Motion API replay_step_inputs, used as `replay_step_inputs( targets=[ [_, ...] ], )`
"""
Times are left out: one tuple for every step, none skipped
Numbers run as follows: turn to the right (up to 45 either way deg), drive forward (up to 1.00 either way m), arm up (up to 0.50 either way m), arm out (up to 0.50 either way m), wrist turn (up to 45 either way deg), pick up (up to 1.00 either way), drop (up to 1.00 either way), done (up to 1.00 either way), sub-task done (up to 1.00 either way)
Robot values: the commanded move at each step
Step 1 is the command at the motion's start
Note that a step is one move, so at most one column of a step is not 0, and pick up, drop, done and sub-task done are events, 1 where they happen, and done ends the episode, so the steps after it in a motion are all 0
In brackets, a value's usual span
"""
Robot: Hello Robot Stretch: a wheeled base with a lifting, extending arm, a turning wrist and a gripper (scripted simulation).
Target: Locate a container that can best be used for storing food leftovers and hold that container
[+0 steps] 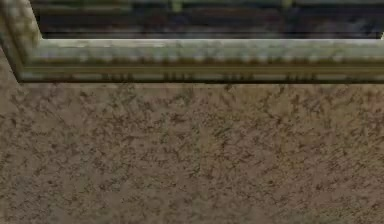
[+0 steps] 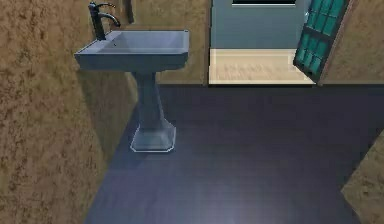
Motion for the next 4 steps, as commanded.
replay_step_inputs(
  targets=[
    [45.0, 0.00, 0.00, 0.00, 0.0, 0.00, 0.00, 0.00, 0.00],
    [45.0, 0.00, 0.00, 0.00, 0.0, 0.00, 0.00, 0.00, 0.00],
    [33.0, 0.00, 0.00, 0.00, 0.0, 0.00, 0.00, 0.00, 0.00],
    [0.0, 1.00, 0.00, 0.00, 0.0, 0.00, 0.00, 0.00, 0.00]
  ],
)
